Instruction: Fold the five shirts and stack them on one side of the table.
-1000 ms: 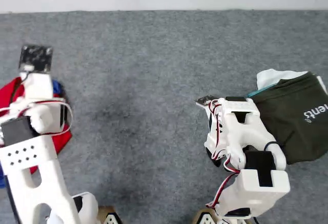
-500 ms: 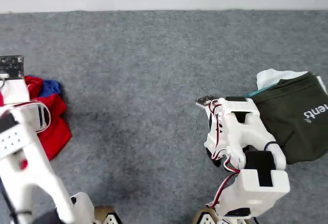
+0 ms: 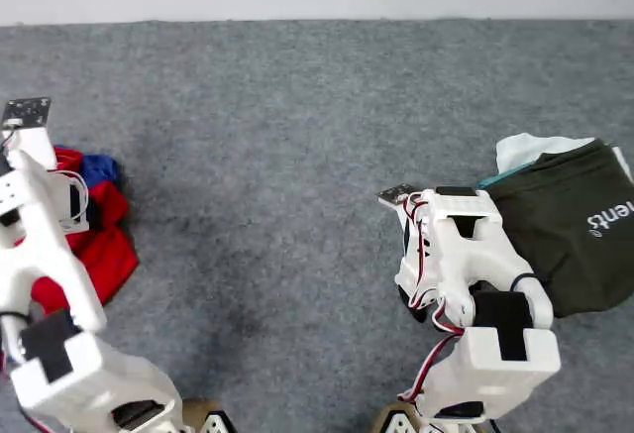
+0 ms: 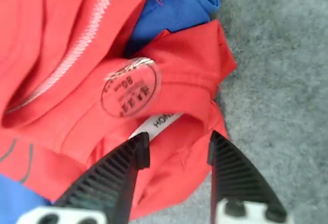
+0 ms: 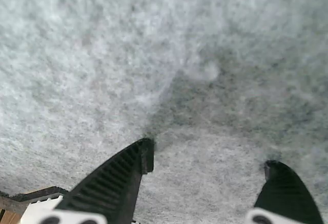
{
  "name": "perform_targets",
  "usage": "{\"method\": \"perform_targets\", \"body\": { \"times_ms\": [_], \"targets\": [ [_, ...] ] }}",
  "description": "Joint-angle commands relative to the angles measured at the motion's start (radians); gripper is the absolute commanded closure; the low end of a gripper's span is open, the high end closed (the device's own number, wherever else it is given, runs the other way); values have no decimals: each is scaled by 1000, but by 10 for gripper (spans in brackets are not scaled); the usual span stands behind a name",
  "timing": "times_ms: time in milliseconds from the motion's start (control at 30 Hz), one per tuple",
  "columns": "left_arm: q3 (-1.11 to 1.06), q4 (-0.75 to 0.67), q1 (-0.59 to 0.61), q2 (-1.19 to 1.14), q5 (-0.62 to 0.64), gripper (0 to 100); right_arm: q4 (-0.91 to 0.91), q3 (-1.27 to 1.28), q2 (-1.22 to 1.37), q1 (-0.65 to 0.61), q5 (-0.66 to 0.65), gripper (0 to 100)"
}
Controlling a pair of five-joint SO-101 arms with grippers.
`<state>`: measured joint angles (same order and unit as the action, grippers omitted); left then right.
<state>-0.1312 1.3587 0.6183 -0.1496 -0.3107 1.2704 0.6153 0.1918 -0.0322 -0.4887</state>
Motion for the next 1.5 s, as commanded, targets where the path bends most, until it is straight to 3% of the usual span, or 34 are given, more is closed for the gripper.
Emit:
{"method": "perform_targets", "body": {
  "times_ms": [0,233,467,600,800,1033,1200,1467],
  "targets": [
    [67,-37,3,-75,-14,806,-70,25,16,-15,-28,680],
    [145,-86,5,-259,-9,811,-70,25,16,-15,-28,679],
    [239,-91,0,-298,-12,986,-70,25,16,-15,-28,679],
    [240,-77,5,-292,-14,986,-70,25,16,-15,-28,679],
    [297,109,2,-287,-15,987,-70,25,16,-15,-28,679],
    [576,400,-28,-287,-6,988,-70,25,16,-15,-28,679],
    [616,397,-115,-247,130,988,-70,25,16,-13,-28,679],
    [553,394,-482,-123,143,988,-70,26,16,-13,-28,679]
  ]
}}
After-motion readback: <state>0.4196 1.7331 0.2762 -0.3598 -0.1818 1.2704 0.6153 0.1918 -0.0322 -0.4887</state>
